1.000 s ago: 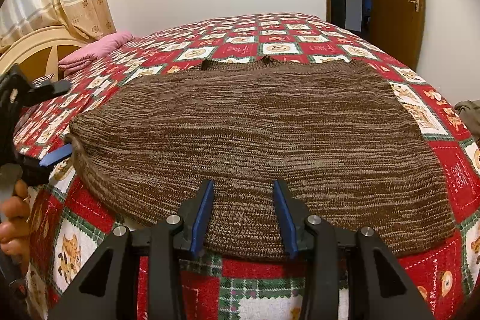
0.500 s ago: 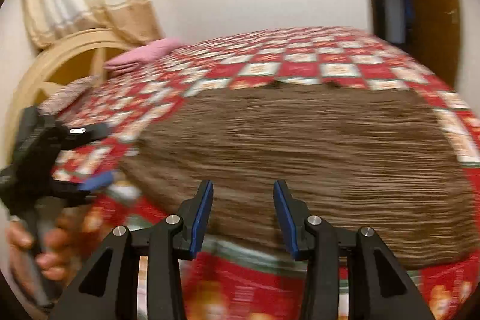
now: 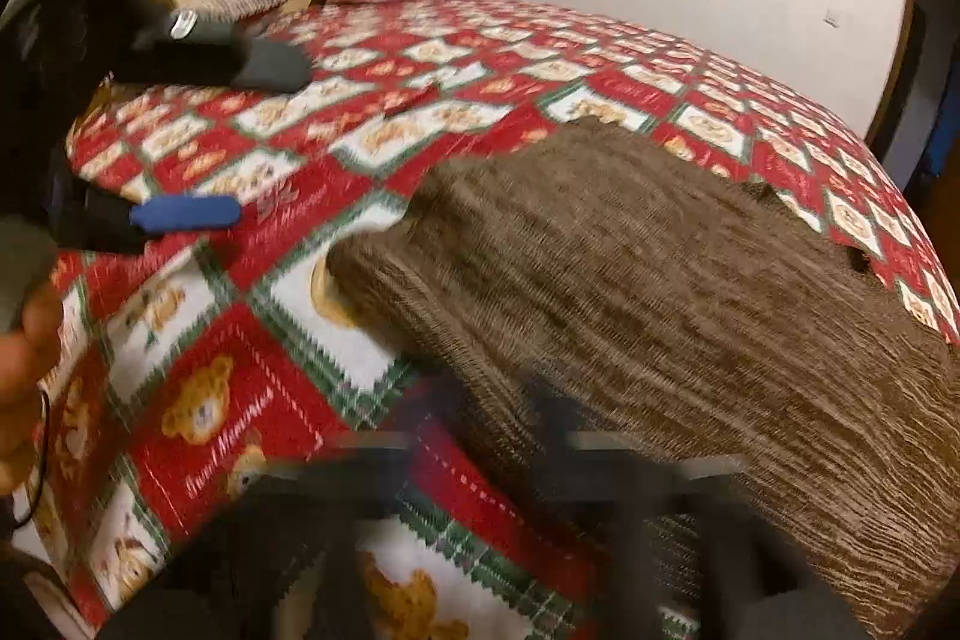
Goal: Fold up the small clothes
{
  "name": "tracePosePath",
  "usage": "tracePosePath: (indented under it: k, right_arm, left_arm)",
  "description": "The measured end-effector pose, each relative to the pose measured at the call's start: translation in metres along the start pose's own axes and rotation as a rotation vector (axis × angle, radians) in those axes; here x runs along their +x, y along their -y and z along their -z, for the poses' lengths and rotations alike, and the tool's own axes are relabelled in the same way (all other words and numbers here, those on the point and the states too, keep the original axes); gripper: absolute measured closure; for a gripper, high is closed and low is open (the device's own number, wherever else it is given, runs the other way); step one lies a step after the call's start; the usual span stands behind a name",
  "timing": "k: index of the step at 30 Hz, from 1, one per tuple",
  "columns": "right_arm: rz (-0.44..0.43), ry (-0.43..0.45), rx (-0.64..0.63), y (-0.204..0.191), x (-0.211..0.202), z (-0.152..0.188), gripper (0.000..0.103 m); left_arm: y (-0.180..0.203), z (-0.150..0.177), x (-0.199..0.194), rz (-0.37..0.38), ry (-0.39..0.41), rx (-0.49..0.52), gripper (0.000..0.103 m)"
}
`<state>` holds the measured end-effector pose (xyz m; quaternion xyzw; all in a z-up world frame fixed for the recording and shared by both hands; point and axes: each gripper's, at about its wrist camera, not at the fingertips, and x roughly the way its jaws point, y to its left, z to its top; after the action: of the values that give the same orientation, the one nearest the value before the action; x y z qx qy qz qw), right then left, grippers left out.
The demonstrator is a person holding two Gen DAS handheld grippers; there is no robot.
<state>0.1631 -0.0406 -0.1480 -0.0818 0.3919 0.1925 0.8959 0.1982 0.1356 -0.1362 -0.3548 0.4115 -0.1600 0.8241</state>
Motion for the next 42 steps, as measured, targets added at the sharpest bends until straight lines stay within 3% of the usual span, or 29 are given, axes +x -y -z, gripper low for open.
tracePosePath:
  k: [3,7,9,13,15,17,19,22,24,26,29,32,37,42]
  right_arm:
    - [-0.103,0.057,0.153,0.023,-0.015,0.006,0.096]
    - [-0.233,0.122,0.296,0.042,-0.033,0.008,0.096]
    - [-0.256,0.130,0.315,0.045,-0.034,0.006,0.096]
    - [-0.270,0.116,0.299,0.039,-0.029,0.006,0.096]
    - [-0.281,0.086,0.289,0.033,-0.023,0.011,0.096]
    - [-0.279,0.046,0.286,0.028,-0.018,0.016,0.096]
    - [-0.271,0.036,0.299,0.032,-0.022,0.021,0.096]
    - [-0.206,0.122,0.355,0.060,-0.046,0.022,0.096]
    - [-0.127,0.158,0.393,0.081,-0.055,0.015,0.096]
    - [0.030,0.129,0.395,0.102,-0.051,0.001,0.096]
    - [0.120,0.107,0.428,0.125,-0.036,-0.007,0.096]
    - [0.123,0.000,0.431,0.135,0.003,-0.001,0.096]
    - [0.086,0.050,0.468,0.141,0.001,0.006,0.096]
    - [0.070,0.060,0.486,0.142,-0.001,0.012,0.096]
  left_arm:
    - [0.004,0.002,0.012,0.111,-0.051,-0.014,0.000]
    - [0.015,0.006,0.041,0.179,-0.123,-0.012,0.000]
    - [0.019,0.006,0.061,0.224,-0.169,-0.036,0.000]
    - [0.033,-0.004,0.084,0.269,-0.179,-0.050,0.000]
    - [0.039,-0.010,0.092,0.232,-0.152,-0.050,0.000]
    - [0.041,-0.012,0.097,0.185,-0.112,-0.039,0.007]
    - [0.044,-0.011,0.104,0.120,-0.115,0.007,0.045]
    - [0.037,-0.006,0.108,0.060,-0.139,0.046,0.069]
    - [0.031,-0.005,0.105,0.063,-0.122,0.036,0.071]
    - [0.029,-0.005,0.104,0.053,-0.107,0.013,0.070]
    - [0.032,-0.005,0.103,0.017,-0.095,0.035,0.070]
    - [0.039,-0.004,0.105,-0.025,-0.059,0.070,0.070]
    - [0.049,0.000,0.105,-0.099,-0.013,0.137,0.086]
    - [0.085,0.004,0.097,-0.079,0.049,0.292,0.089]
